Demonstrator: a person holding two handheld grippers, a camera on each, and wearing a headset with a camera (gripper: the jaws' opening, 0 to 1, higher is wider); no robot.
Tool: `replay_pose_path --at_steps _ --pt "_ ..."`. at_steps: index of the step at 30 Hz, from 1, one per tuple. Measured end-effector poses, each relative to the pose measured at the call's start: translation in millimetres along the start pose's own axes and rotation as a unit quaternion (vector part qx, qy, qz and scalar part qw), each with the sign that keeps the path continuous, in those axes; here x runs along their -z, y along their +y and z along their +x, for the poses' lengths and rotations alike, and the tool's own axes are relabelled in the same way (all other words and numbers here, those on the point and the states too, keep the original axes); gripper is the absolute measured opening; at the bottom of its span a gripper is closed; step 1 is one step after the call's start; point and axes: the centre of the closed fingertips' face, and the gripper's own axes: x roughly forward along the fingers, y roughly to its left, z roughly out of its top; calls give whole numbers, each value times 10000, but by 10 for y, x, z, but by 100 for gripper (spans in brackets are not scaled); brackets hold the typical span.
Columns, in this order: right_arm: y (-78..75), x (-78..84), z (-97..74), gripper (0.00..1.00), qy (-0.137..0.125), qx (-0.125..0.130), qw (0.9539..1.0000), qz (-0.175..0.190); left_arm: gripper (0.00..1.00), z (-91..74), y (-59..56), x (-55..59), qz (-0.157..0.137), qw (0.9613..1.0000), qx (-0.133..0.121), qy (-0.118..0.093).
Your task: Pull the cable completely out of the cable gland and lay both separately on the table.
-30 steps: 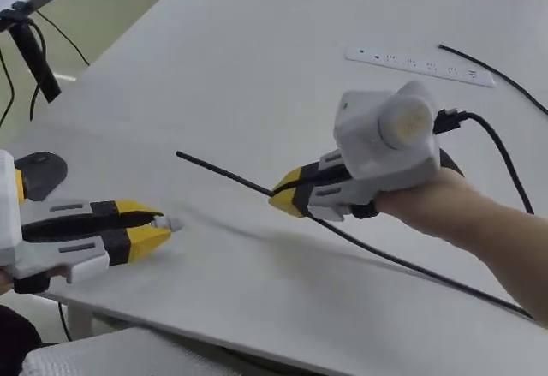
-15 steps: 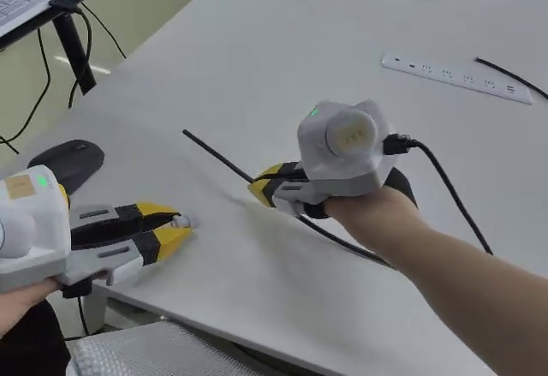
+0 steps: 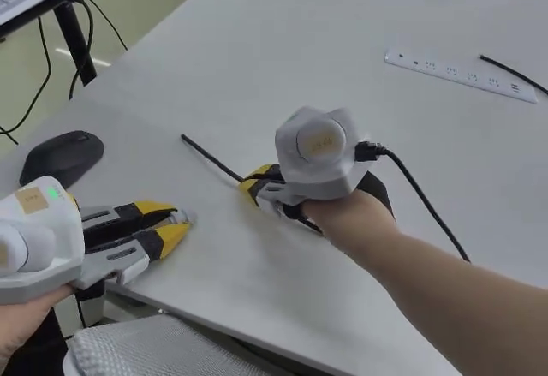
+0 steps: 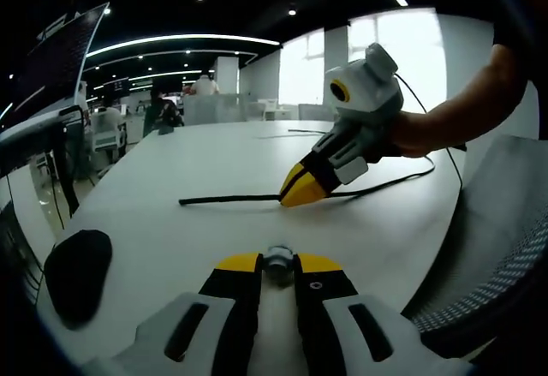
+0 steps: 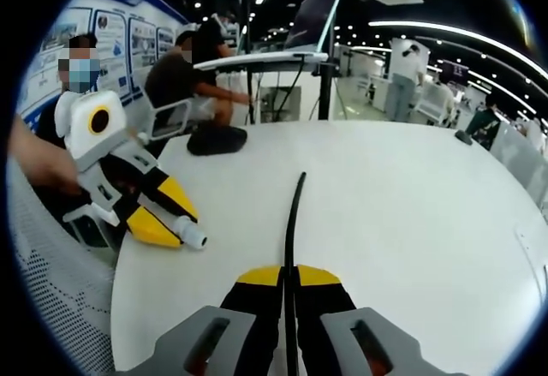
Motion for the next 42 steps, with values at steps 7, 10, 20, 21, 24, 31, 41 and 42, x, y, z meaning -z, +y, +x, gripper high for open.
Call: replay_pose_path --at_steps 7,10,20,21,24,31,41,42 --pt "26 -10 4 16 -5 -15 9999 -99 31 13 37 40 30 9997 -204 156" --pt "8 5 -29 21 45 35 9999 -146 43 8 71 38 -56 9997 -220 130" --pt "-235 24 -232 62 -44 321 9993 195 92 93 75 -320 -272 9990 -144 -311" --pt "-342 16 -291 71 -127 551 9983 111 98 120 87 -436 31 9986 -198 -498" --pt "-545 59 -448 98 -266 874 9955 257 100 151 82 -541 2 9989 -206 -418" --pt "-940 364 -1059 99 81 1247 9912 433 100 268 16 -681 241 9995 -17 -211" --pt "-1362 876 -2143 99 47 2242 9678 1147 100 547 -65 -853 72 9997 165 164" --pt "-1419 930 -2265 99 -22 2420 9616 1295 100 590 -89 -855 169 9992 165 309"
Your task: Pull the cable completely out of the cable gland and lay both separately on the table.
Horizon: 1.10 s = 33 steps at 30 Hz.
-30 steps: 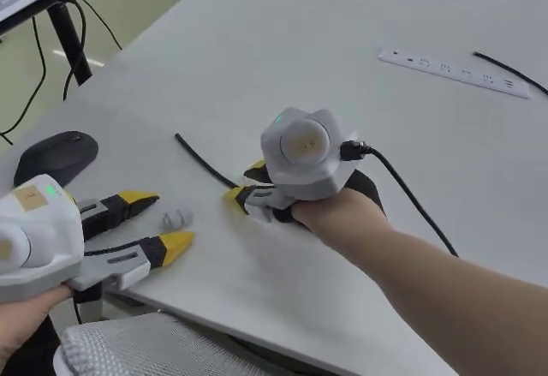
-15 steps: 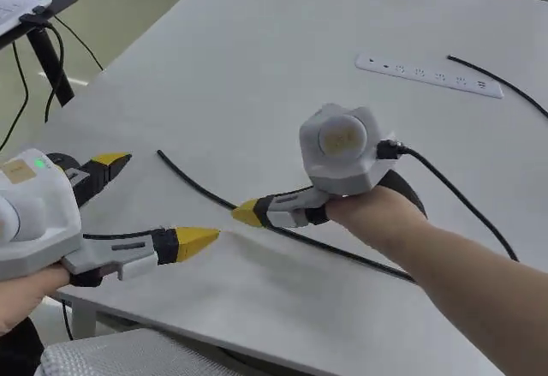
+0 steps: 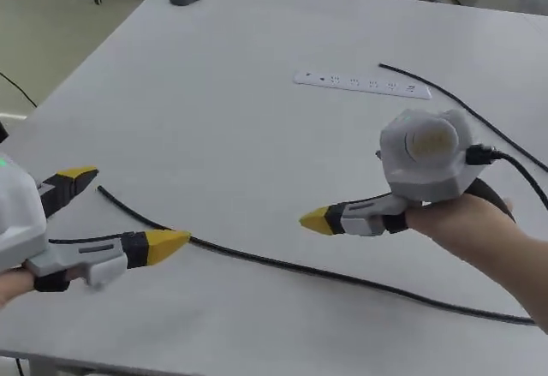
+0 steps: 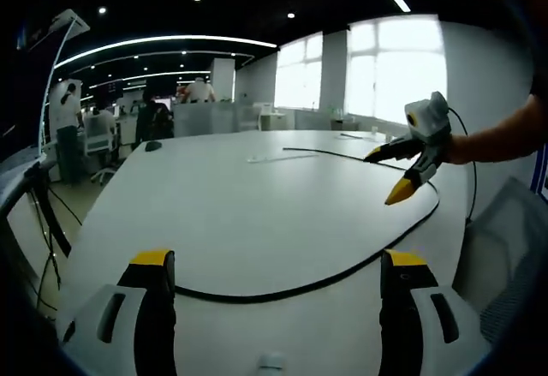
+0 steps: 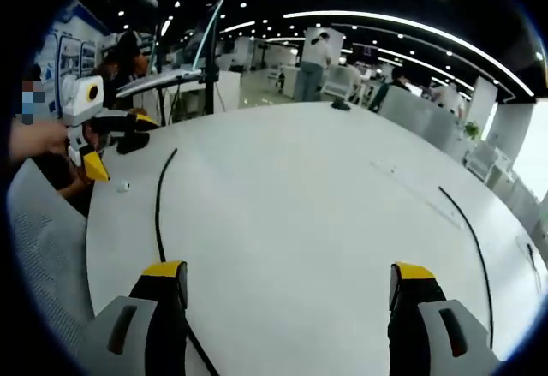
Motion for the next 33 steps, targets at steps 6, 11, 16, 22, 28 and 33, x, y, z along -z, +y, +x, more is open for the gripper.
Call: replay_pose_path --at_steps 6,11,16,22,28,33 --pt "-422 472 -610 99 175 449 9895 1360 100 217 -220 -187 513 9986 120 25" --pt "-616 825 -986 99 172 818 9784 1893 100 370 -359 -286 -5 9995 293 -91" --pt "-679 1024 -1164 99 95 954 9725 2121 100 454 -443 -270 -99 9995 308 -1" --pt "-730 1136 -1207 99 116 1009 9725 2097 100 489 -552 -290 -44 9994 356 37" --pt "-768 1094 -1208 99 -80 1098 9776 1793 100 490 -577 -274 -50 9994 347 85" --pt "-724 1148 -1184 99 70 981 9769 1898 100 474 -592 -274 154 9995 271 79"
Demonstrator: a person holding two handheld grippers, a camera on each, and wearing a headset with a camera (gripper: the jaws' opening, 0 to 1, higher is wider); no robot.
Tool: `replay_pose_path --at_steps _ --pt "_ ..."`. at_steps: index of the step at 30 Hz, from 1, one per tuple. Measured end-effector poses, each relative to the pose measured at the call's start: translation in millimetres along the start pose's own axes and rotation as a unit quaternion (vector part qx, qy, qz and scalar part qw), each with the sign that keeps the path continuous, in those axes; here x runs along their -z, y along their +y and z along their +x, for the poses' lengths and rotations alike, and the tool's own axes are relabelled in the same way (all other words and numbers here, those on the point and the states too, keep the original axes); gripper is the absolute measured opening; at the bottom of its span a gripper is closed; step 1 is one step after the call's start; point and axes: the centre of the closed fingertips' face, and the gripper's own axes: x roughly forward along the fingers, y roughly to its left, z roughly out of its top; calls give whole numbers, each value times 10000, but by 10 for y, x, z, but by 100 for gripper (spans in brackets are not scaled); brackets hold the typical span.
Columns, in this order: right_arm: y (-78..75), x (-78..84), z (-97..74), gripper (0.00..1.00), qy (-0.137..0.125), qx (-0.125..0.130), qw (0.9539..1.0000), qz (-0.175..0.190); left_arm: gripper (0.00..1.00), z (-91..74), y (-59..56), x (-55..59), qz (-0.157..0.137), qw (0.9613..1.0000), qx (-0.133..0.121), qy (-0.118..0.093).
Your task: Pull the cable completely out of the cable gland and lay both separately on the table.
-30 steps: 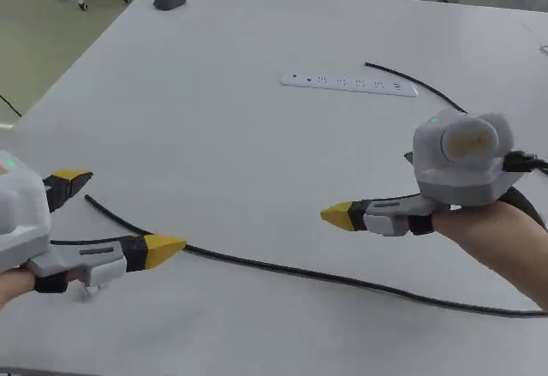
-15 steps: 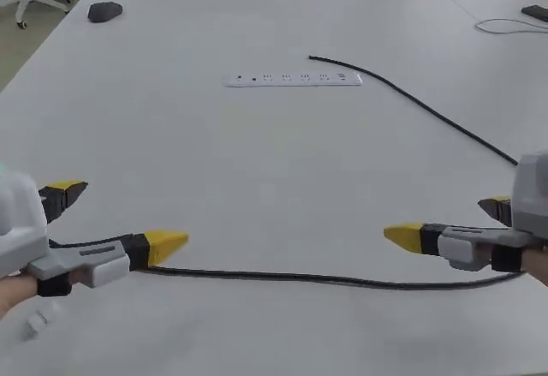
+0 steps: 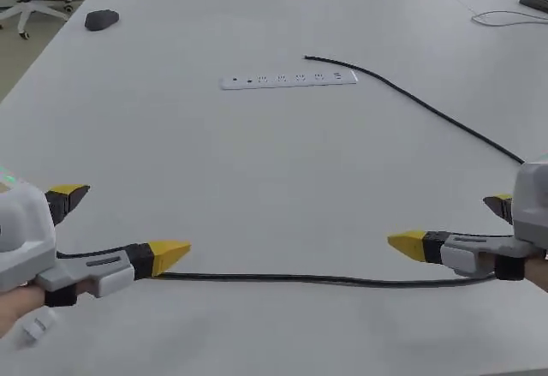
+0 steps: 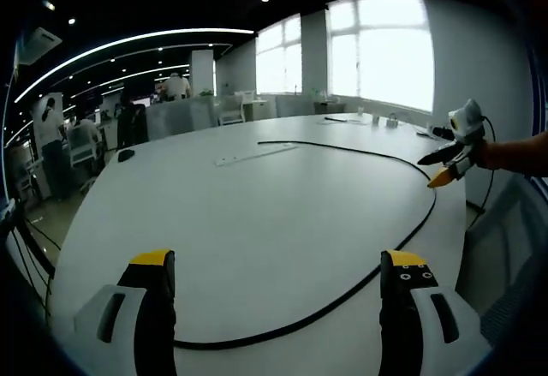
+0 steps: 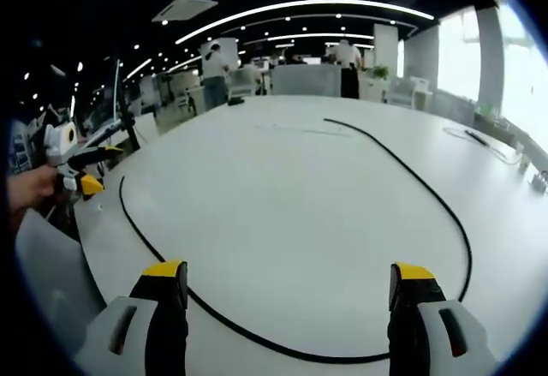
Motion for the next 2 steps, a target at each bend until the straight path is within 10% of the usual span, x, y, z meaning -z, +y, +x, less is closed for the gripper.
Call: replay_pose_path --at_steps 2 --pt "5 22 4 99 51 -9 10000 42 100 -6 8 2 78 10000 -11 -5"
